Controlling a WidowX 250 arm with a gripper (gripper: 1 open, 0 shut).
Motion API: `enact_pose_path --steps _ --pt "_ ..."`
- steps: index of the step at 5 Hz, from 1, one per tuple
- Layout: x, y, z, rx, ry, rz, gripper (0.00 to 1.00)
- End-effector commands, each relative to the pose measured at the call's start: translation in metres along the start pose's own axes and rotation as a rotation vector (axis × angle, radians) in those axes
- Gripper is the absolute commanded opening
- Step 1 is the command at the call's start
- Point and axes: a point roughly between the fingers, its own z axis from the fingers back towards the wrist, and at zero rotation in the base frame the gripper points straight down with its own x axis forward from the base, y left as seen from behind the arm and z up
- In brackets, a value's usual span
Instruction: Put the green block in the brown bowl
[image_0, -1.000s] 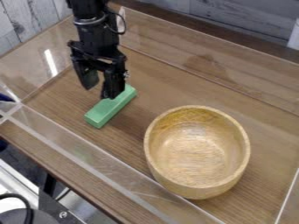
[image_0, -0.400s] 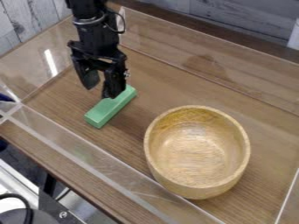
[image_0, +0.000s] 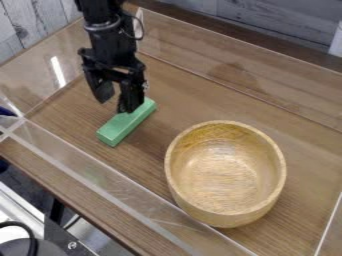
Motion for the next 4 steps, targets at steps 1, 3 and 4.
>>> enact_pose_path --steps 1,3,4 --pt "0.008 0.007 -0.002 0.037 -0.025 0.0 1.0" --pt "0.011 0.006 -0.012 0.041 -0.009 0.002 1.0" --pt "0.013 0.005 -0.014 0.04 -0.006 0.002 1.0"
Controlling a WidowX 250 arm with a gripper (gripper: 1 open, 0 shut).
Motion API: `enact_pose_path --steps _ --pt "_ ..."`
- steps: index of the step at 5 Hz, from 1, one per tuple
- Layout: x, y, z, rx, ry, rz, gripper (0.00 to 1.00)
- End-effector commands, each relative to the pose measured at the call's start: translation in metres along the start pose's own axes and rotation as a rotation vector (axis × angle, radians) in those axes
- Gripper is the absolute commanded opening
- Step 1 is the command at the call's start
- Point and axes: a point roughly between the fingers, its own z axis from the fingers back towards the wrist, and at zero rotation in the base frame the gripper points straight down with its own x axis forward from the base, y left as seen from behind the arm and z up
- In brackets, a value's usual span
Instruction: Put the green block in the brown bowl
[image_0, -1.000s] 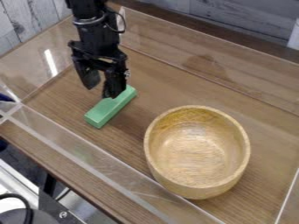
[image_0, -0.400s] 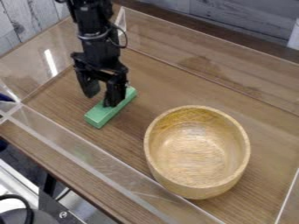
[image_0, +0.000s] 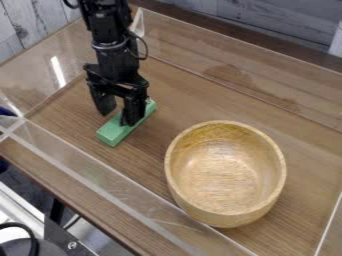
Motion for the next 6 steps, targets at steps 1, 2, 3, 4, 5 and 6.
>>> enact_pose_path --steps 1,2,3,4,5,6 --pt "0.01 0.002 0.009 0.019 -0.041 -0.005 0.0" --pt "0.014 -0.001 0.014 0.015 -0.048 -0.011 0.0" --pt "0.02 -0.007 0.022 0.008 -0.064 -0.018 0.0" --pt "0.022 -0.008 0.022 0.007 -0.063 -0.018 0.0" --pt "0.024 -0.01 0.023 0.006 -0.06 -0.019 0.0" --pt "0.025 -0.011 0.023 0.006 -0.057 -0.019 0.0"
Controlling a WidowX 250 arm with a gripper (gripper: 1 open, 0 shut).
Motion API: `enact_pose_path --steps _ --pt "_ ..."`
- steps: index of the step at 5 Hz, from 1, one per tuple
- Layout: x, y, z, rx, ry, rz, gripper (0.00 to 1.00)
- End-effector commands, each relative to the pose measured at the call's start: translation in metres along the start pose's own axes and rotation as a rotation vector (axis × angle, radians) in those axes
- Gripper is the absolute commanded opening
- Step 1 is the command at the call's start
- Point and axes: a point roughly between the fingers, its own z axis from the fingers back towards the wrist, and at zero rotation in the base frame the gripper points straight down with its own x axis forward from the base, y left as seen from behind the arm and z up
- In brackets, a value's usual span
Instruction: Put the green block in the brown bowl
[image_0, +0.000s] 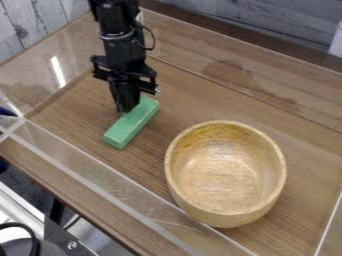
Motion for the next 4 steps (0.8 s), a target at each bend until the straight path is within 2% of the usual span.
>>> enact_pose_path --steps 1,4 --pt "0.012 0.0004 0.0142 0.02 -0.049 -0.012 0.0" --pt "0.0146 -0.0018 0.0146 0.017 -0.043 -0.011 0.0"
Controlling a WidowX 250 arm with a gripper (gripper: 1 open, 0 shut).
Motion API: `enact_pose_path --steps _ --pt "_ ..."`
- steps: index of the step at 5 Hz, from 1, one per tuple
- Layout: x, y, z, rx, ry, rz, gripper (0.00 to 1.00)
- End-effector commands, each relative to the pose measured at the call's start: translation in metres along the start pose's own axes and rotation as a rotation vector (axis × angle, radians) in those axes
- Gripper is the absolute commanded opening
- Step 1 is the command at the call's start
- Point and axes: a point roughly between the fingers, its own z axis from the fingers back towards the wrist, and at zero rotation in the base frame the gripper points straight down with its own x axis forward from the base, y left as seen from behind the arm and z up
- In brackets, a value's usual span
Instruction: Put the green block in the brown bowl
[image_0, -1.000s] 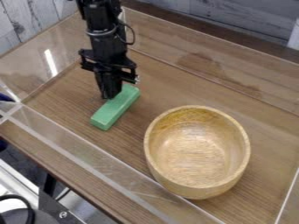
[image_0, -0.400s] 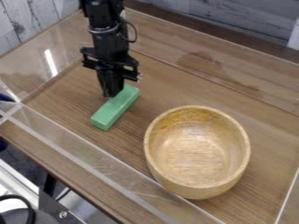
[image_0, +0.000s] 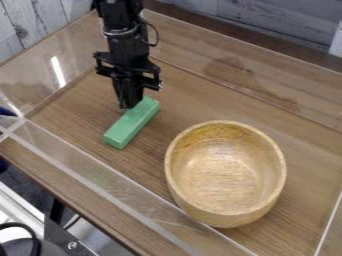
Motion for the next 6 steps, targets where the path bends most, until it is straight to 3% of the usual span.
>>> enact_pose_path --steps 1,6 --pt "0.0104 0.0009 0.0122 0.017 -0.043 -0.01 0.0" --pt "0.0115 0.0011 0.0079 0.011 -0.029 -0.008 0.0"
